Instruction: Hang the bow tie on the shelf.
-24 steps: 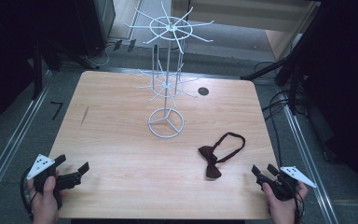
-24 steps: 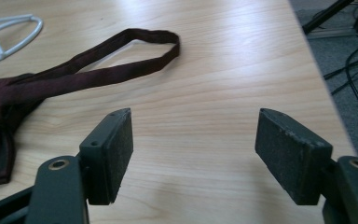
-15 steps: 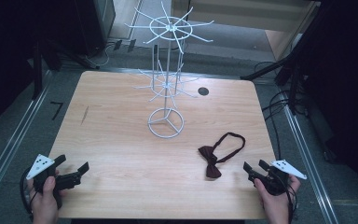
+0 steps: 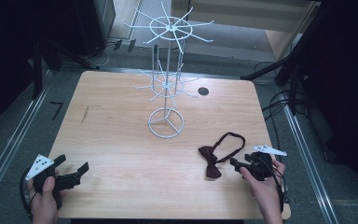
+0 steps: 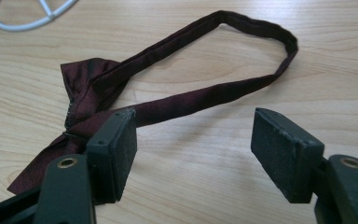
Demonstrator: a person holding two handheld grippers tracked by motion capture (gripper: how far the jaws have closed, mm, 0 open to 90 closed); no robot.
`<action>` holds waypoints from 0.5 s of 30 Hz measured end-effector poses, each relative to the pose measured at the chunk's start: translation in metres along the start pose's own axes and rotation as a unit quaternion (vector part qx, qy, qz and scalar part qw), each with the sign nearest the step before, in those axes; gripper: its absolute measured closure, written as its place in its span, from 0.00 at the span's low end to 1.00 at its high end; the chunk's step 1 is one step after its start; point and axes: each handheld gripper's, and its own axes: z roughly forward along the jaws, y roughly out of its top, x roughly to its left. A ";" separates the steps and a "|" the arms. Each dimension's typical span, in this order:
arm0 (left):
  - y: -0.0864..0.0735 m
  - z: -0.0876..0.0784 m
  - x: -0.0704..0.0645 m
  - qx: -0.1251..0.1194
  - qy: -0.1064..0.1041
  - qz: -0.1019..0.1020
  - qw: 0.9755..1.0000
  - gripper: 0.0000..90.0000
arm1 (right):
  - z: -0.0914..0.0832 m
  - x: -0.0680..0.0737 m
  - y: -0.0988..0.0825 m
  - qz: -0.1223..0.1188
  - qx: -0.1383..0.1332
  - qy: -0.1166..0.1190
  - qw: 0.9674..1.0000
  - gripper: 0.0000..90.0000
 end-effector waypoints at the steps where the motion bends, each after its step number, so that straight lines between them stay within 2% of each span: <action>1: 0.000 0.000 0.000 0.000 0.000 0.000 1.000 0.00 | 0.001 0.004 0.003 0.001 0.005 0.003 1.000 0.37; 4: 0.000 0.000 -0.001 0.002 0.000 0.000 1.000 0.00 | 0.004 0.016 0.010 -0.020 0.025 -0.001 0.999 0.42; 6: 0.000 0.000 -0.001 0.002 0.000 0.000 1.000 0.00 | 0.006 0.025 0.016 -0.025 0.033 0.006 0.999 0.45; 7: 0.000 0.000 -0.001 0.002 0.000 0.000 1.000 0.00 | 0.006 0.025 0.016 -0.025 0.033 0.006 0.999 0.45; 8: 0.000 0.000 -0.001 0.002 0.000 -0.001 1.000 0.00 | 0.008 0.033 0.021 -0.027 0.047 0.011 0.998 0.45; 10: 0.000 0.000 0.000 0.001 0.001 0.000 1.000 0.00 | 0.010 0.036 0.023 -0.029 0.056 0.015 0.998 0.44; 11: 0.000 0.000 -0.001 0.001 0.001 0.000 1.000 0.00 | 0.014 0.042 0.025 -0.033 0.071 0.018 0.997 0.42; 15: 0.000 0.000 0.000 0.000 0.000 0.000 1.000 0.00 | 0.021 0.054 0.029 -0.043 0.091 0.021 0.995 0.37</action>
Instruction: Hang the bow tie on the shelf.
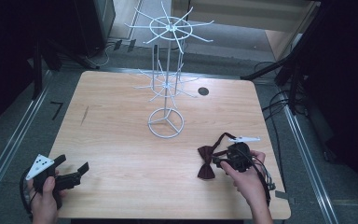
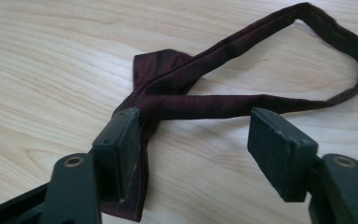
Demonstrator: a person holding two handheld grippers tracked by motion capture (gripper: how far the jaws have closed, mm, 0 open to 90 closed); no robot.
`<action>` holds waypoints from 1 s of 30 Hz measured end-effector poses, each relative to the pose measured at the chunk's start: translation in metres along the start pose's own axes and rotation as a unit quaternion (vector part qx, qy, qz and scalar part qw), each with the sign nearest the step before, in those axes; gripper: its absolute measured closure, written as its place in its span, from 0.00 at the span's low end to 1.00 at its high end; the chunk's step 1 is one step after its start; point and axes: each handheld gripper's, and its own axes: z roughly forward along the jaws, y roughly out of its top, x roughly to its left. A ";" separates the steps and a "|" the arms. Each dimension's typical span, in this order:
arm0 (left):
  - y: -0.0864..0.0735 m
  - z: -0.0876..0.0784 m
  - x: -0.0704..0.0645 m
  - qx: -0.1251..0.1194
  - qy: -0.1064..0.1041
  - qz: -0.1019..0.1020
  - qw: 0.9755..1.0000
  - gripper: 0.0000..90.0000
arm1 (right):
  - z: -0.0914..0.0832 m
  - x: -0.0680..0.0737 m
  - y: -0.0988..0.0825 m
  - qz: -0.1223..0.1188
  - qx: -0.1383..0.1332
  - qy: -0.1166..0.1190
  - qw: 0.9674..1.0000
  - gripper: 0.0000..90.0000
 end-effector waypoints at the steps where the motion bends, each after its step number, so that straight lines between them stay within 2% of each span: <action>1: 0.000 0.000 0.000 0.000 0.000 0.000 1.000 0.00 | 0.001 0.002 0.001 0.000 0.004 -0.001 1.000 0.36; 7: 0.000 0.000 0.000 0.001 0.000 0.000 1.000 0.00 | 0.012 0.014 0.007 -0.007 0.012 -0.006 1.000 0.28; 11: 0.000 0.000 0.000 0.001 0.001 0.000 1.000 0.00 | 0.018 0.020 0.008 -0.011 0.015 -0.007 1.000 0.27; 17: 0.000 0.000 0.000 0.001 0.000 0.000 1.000 0.00 | 0.029 0.028 0.007 -0.016 0.012 -0.017 1.000 0.32; 24: 0.000 0.000 0.000 0.001 0.000 0.000 1.000 0.00 | 0.036 0.037 0.009 -0.024 0.008 -0.015 1.000 0.34; 30: 0.000 0.000 0.000 0.002 0.000 0.000 1.000 0.00 | 0.044 0.044 0.010 -0.042 0.017 -0.017 0.999 0.36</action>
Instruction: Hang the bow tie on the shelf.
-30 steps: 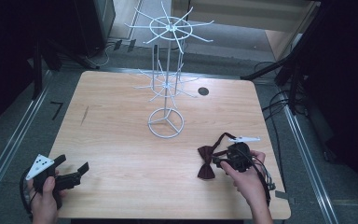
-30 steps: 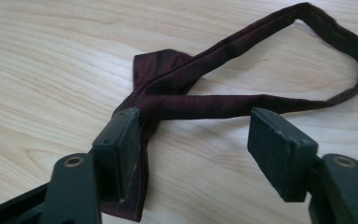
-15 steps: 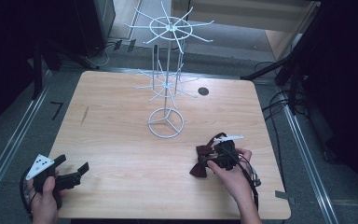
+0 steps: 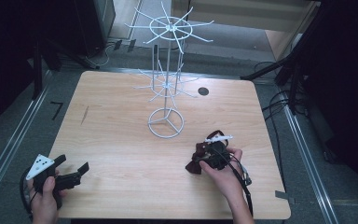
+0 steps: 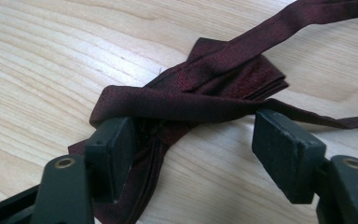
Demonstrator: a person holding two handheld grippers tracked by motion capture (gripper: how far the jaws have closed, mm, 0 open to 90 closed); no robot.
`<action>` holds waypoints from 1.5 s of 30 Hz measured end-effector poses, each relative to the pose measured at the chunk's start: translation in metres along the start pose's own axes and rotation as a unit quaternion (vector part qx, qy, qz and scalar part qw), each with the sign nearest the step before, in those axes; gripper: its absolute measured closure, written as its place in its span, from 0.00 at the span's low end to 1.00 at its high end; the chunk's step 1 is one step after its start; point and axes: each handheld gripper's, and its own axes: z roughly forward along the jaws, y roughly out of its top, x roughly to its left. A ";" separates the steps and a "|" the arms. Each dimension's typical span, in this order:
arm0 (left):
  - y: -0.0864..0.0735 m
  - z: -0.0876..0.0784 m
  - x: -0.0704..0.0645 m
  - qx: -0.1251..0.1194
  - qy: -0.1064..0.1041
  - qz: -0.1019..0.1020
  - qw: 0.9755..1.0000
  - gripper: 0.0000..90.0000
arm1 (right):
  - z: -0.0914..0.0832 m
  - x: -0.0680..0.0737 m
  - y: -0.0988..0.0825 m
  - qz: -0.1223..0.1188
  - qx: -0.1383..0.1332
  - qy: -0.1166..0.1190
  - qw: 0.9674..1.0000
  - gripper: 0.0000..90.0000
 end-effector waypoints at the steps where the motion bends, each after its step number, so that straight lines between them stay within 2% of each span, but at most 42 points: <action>1: 0.000 0.000 0.000 0.000 0.000 0.000 1.000 0.00 | 0.001 0.002 0.000 0.000 0.001 0.001 1.000 0.38; 4: 0.000 0.000 0.000 0.000 0.000 0.000 1.000 0.00 | 0.007 0.005 0.000 -0.014 0.007 0.003 1.000 0.44; 6: 0.000 0.000 0.000 0.000 0.000 0.000 1.000 0.00 | 0.008 0.006 0.000 -0.015 0.006 0.004 1.000 0.46; 7: 0.000 0.000 0.000 0.000 0.000 0.000 1.000 0.00 | 0.009 0.008 0.002 -0.020 0.005 0.005 1.000 0.52; 8: 0.000 0.000 0.000 0.000 0.000 0.000 1.000 0.00 | 0.009 0.008 0.002 -0.020 0.005 0.005 1.000 0.52; 9: 0.000 0.000 0.000 0.000 0.000 0.000 1.000 0.00 | 0.009 0.010 0.002 -0.023 0.005 0.007 1.000 0.56; 13: 0.000 0.000 0.000 -0.001 0.000 0.000 1.000 0.00 | 0.008 0.009 0.001 -0.028 0.002 0.018 0.999 0.62; 16: 0.000 0.000 0.000 -0.001 0.000 0.000 1.000 0.00 | 0.008 0.010 0.000 -0.039 -0.004 0.016 0.999 0.65; 17: 0.000 0.000 0.000 -0.001 -0.001 0.000 1.000 0.00 | 0.007 0.013 -0.001 -0.057 -0.014 0.001 0.998 0.67; 19: 0.000 0.000 0.000 -0.001 -0.001 -0.001 1.000 0.00 | 0.006 0.016 -0.003 -0.070 -0.024 -0.012 0.997 0.68; 21: 0.000 0.000 0.000 -0.001 -0.002 -0.001 1.000 0.00 | 0.005 0.017 -0.005 -0.091 -0.031 -0.032 0.995 0.69; 22: 0.000 0.000 0.000 -0.001 -0.002 -0.001 1.000 0.00 | 0.005 0.017 -0.005 -0.091 -0.031 -0.032 0.995 0.69; 23: 0.000 0.000 0.001 0.000 -0.001 -0.001 1.000 0.00 | 0.003 0.018 -0.006 -0.108 -0.041 -0.050 0.992 0.72; 24: 0.000 0.000 0.001 0.000 -0.001 -0.001 1.000 0.00 | 0.001 0.018 -0.006 -0.117 -0.050 -0.055 0.990 0.76; 26: 0.000 0.000 0.000 0.000 -0.001 -0.001 1.000 0.00 | 0.000 0.018 -0.007 -0.120 -0.055 -0.058 0.990 0.77; 28: 0.000 0.000 0.000 -0.001 -0.001 -0.001 1.000 0.00 | -0.002 0.019 -0.008 -0.137 -0.063 -0.073 0.986 0.77; 30: 0.000 0.000 0.001 0.000 -0.002 0.000 1.000 0.00 | -0.003 0.021 -0.009 -0.144 -0.072 -0.080 0.984 0.77; 31: 0.000 0.000 0.001 -0.001 -0.002 -0.001 1.000 0.00 | -0.004 0.022 -0.010 -0.152 -0.080 -0.088 0.981 0.78; 33: 0.000 0.000 0.001 0.000 -0.002 0.000 1.000 0.00 | -0.005 0.022 -0.010 -0.157 -0.083 -0.091 0.980 0.78; 34: 0.000 0.000 0.001 0.000 -0.002 -0.001 1.000 0.00 | -0.005 0.023 -0.010 -0.162 -0.087 -0.099 0.978 0.78; 35: 0.000 0.000 0.001 0.000 -0.002 -0.001 1.000 0.00 | -0.007 0.025 -0.010 -0.172 -0.095 -0.111 0.974 0.78; 39: 0.000 0.000 0.001 0.000 -0.003 -0.001 1.000 0.00 | -0.009 0.028 -0.010 -0.188 -0.110 -0.128 0.968 0.78; 45: 0.000 0.000 0.001 -0.001 -0.002 0.000 1.000 0.00 | -0.015 0.029 -0.008 -0.190 -0.135 -0.131 0.963 0.78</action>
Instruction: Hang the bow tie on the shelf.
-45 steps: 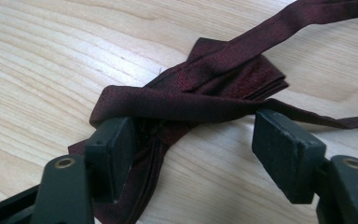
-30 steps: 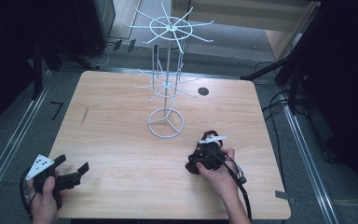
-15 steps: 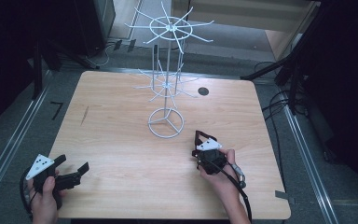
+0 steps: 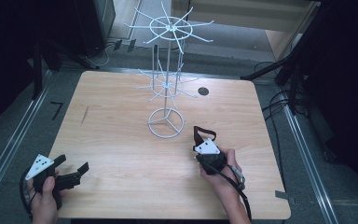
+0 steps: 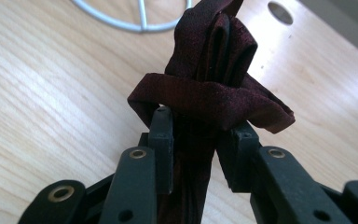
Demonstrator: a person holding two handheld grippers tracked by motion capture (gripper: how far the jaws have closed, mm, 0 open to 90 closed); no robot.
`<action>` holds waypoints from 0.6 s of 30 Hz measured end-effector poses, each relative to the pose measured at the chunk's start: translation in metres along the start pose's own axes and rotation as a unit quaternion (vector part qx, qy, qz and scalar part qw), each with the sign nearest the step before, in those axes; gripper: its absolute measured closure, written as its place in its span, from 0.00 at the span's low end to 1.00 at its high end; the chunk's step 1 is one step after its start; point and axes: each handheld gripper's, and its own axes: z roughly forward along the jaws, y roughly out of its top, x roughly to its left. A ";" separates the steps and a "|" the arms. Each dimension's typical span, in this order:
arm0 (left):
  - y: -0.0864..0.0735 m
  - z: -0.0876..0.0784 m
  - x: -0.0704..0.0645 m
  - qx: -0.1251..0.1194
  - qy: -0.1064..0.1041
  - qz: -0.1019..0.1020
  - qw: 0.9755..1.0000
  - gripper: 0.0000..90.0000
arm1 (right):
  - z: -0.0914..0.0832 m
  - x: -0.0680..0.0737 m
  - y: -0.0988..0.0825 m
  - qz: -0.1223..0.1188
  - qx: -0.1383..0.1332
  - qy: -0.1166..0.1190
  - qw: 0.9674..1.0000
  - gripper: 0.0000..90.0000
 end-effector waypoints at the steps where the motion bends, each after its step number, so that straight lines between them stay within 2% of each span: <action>1: 0.000 0.000 0.000 0.000 0.000 0.000 1.000 0.00 | -0.001 -0.001 0.001 -0.001 -0.006 -0.002 1.000 0.78; 11: 0.000 0.000 0.000 0.000 0.001 0.000 1.000 0.00 | -0.011 -0.008 0.012 0.020 -0.049 -0.003 0.999 0.78; 18: 0.000 0.000 0.000 0.000 0.000 0.000 1.000 0.00 | -0.015 -0.016 0.022 0.032 -0.063 -0.008 0.997 0.78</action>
